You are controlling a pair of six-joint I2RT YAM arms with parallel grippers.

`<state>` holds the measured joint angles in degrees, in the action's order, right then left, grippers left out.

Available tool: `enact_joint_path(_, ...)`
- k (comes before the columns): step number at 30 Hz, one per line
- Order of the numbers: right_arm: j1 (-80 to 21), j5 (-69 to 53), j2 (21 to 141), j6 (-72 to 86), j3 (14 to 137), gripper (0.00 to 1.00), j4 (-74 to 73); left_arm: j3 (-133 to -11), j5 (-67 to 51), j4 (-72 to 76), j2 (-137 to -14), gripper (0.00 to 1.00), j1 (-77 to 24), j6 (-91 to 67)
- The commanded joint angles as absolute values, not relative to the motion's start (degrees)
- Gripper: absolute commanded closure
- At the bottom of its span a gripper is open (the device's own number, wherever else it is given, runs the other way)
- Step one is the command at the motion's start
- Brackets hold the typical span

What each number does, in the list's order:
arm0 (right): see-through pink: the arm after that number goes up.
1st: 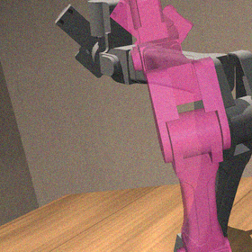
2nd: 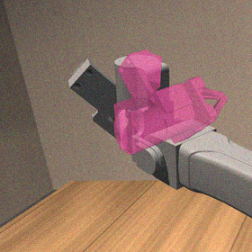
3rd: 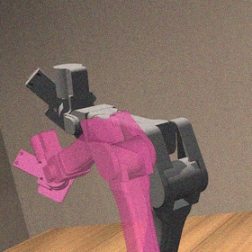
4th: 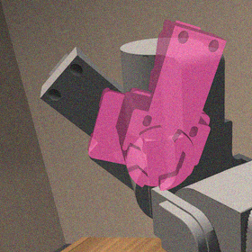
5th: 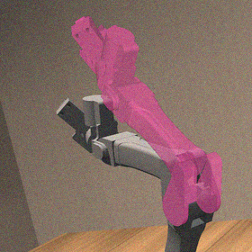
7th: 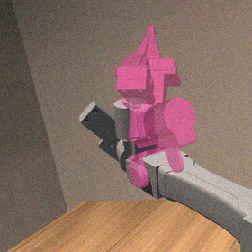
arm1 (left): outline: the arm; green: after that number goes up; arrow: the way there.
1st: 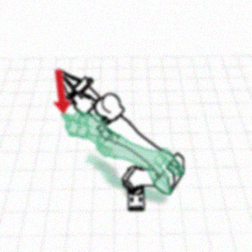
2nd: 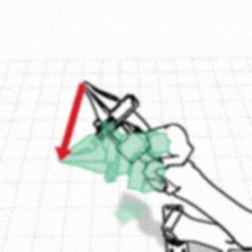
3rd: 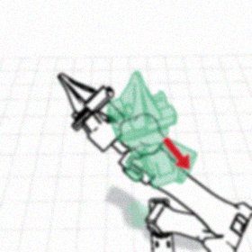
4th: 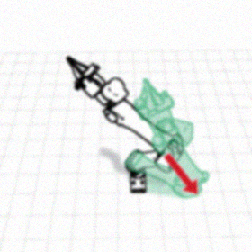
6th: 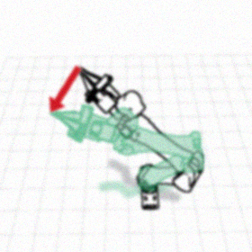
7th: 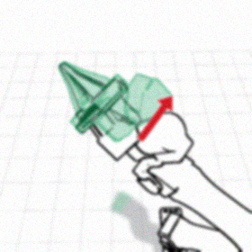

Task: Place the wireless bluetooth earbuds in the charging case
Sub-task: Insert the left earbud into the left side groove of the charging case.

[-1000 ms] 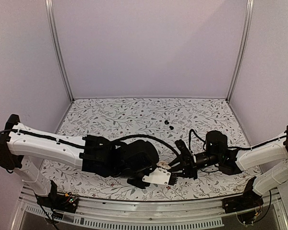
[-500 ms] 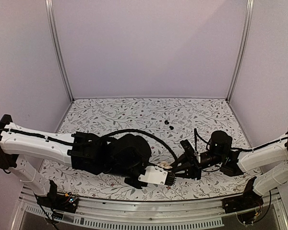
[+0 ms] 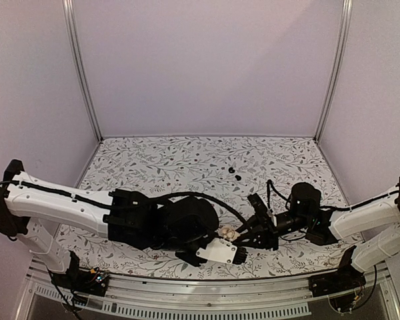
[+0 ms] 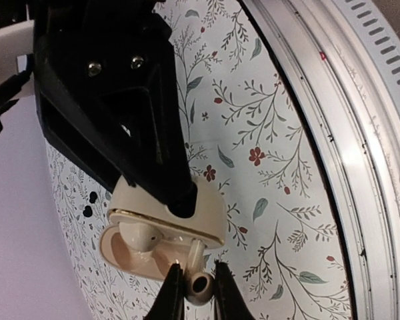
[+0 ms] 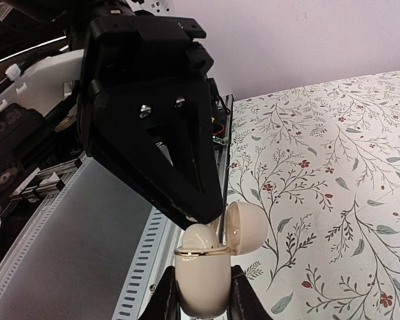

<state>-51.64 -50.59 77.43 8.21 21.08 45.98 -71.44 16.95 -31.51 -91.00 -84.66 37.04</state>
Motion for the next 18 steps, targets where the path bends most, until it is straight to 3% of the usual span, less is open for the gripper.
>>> enact_joint_path(1,-52.47,-49.97,77.68,9.82,23.82,1.00,51.19,-73.23,19.50,-31.20,-94.00,0.96,-85.74,37.19)
enact_joint_path(18,-52.47,-46.95,77.63,13.50,20.82,1.00,59.61,-73.05,22.19,-30.48,-94.00,0.93,-85.75,35.17)
